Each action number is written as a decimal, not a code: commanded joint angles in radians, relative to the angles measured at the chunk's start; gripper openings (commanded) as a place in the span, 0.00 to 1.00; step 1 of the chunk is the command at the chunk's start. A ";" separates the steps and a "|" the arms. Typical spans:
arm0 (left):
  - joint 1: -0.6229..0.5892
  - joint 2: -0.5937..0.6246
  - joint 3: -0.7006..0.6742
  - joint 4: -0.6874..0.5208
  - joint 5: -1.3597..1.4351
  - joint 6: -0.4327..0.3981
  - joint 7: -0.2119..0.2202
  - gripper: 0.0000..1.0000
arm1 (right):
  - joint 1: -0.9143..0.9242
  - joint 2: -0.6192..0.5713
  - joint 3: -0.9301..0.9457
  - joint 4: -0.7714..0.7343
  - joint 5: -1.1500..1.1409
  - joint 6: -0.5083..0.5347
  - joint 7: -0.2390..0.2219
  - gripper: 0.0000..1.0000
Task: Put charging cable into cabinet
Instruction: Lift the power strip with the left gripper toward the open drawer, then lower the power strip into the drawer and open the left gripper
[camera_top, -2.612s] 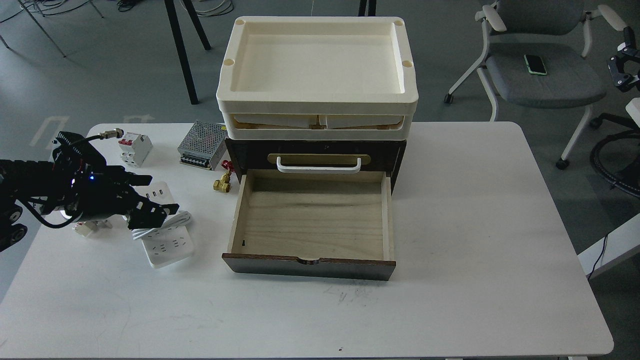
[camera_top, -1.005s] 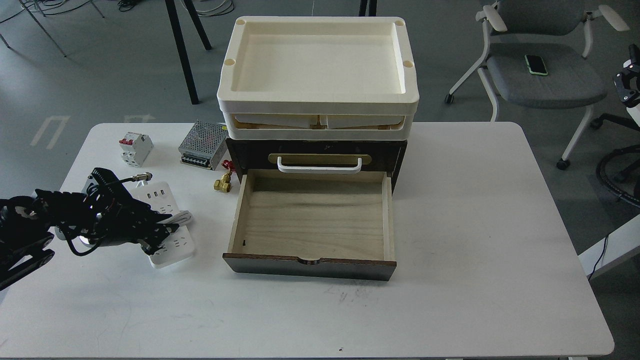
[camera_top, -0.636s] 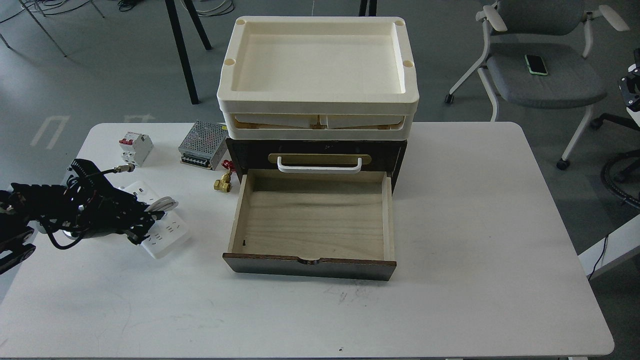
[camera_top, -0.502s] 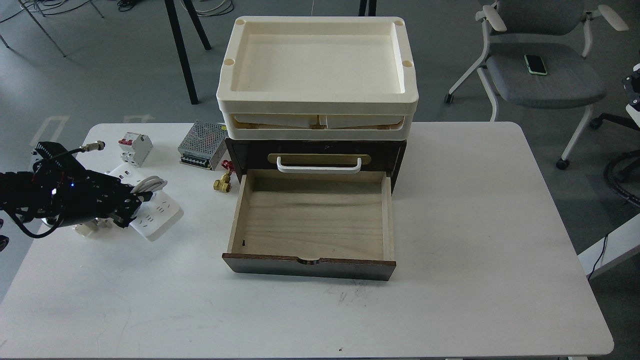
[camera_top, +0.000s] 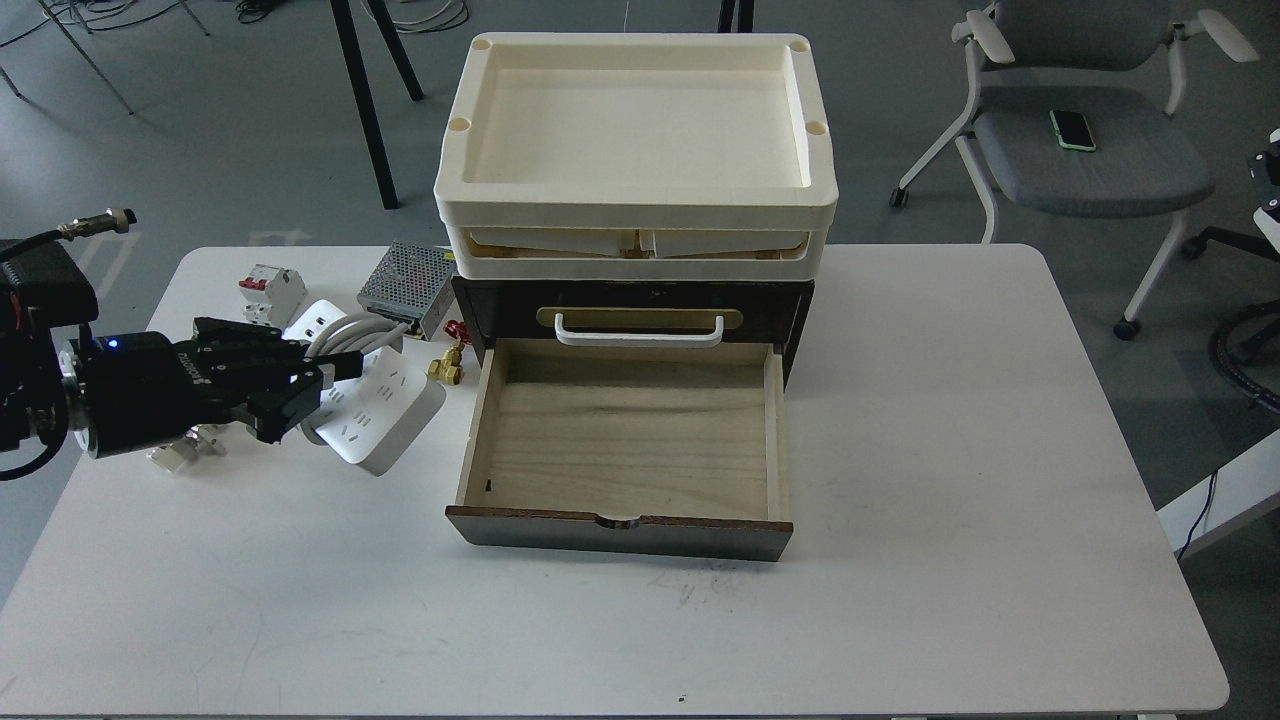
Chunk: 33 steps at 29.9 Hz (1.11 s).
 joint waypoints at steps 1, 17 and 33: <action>-0.002 -0.065 -0.002 -0.040 -0.075 -0.035 0.000 0.01 | -0.001 0.000 0.000 -0.009 -0.001 0.000 0.000 1.00; 0.013 -0.483 0.011 0.246 -0.230 -0.071 0.000 0.01 | -0.004 0.000 0.000 -0.018 -0.001 0.000 0.000 1.00; 0.023 -0.660 0.057 0.490 -0.230 -0.100 0.000 0.02 | -0.012 0.000 0.001 -0.018 -0.001 0.000 0.000 1.00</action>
